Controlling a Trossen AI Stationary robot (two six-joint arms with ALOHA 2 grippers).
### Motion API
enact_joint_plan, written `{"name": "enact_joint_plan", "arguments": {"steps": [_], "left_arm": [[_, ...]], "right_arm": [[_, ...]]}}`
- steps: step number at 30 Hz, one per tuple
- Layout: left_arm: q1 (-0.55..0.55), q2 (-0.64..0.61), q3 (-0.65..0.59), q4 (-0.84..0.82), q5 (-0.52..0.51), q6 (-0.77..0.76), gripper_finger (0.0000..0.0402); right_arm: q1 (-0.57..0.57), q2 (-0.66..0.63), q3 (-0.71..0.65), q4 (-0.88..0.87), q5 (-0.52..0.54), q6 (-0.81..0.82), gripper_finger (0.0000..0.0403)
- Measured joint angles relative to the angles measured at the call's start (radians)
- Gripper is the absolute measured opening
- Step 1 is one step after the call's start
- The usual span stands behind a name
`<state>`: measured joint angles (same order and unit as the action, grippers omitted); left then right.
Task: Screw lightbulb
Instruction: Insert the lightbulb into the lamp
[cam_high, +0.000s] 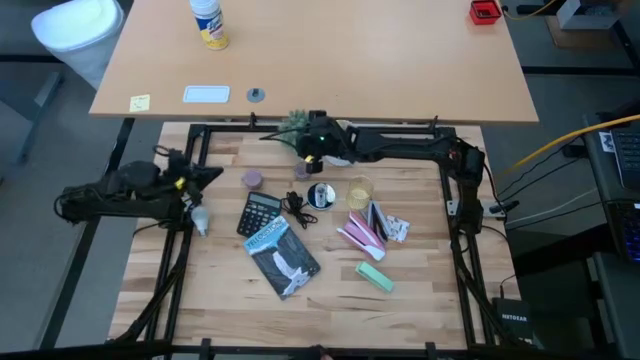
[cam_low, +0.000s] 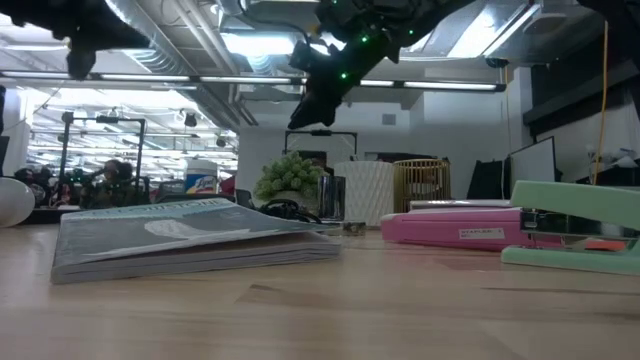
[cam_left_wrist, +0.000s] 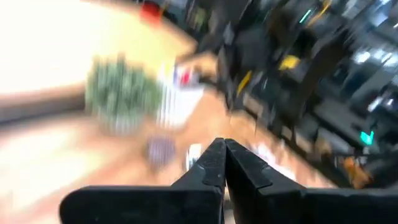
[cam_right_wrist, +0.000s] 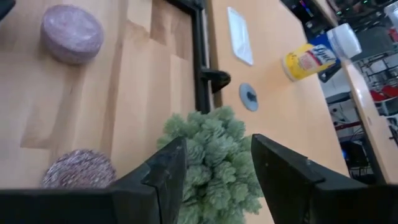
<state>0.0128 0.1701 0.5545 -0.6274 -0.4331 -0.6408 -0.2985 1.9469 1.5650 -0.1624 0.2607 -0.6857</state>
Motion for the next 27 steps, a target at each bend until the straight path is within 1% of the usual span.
{"name": "enact_joint_plan", "arguments": {"steps": [2, 5, 10, 15, 17, 20, 24, 27], "left_arm": [[0.0, 0.072, 0.043, -0.094, 0.063, -0.098, 0.0001], [0.0, 0.195, 0.09, -0.189, 0.17, -0.191, 0.0001], [0.0, 0.416, 0.159, -0.335, 0.334, -0.248, 0.0001], [0.0, 0.632, 0.224, -0.56, 0.488, -0.3, 0.0001], [0.0, 0.71, 0.241, -0.653, 0.519, -0.333, 0.0001], [0.0, 0.813, 0.251, -0.742, 0.55, -0.385, 0.0001], [-0.005, 0.924, 0.251, -0.79, 0.598, -0.466, 0.0001], [-0.028, 0.994, 0.252, -0.797, 0.601, -0.552, 0.0001]], "right_arm": [[0.0, -0.001, 0.0, -0.025, -0.001, 0.0, 0.0184], [0.0, -0.002, 0.0, -0.071, -0.002, 0.0, 0.0184], [-0.002, -0.002, 0.0, -0.158, -0.014, 0.0, 0.0184], [-0.002, -0.002, 0.0, -0.255, -0.079, 0.0, 0.0184], [-0.002, -0.002, 0.0, -0.284, -0.104, 0.002, 0.0184], [-0.002, -0.002, -0.001, -0.301, -0.131, 0.026, 0.0184], [-0.002, -0.002, -0.001, -0.314, -0.133, 0.033, 0.0184], [-0.002, -0.002, -0.001, -0.313, -0.133, 0.035, 0.0184]]}}
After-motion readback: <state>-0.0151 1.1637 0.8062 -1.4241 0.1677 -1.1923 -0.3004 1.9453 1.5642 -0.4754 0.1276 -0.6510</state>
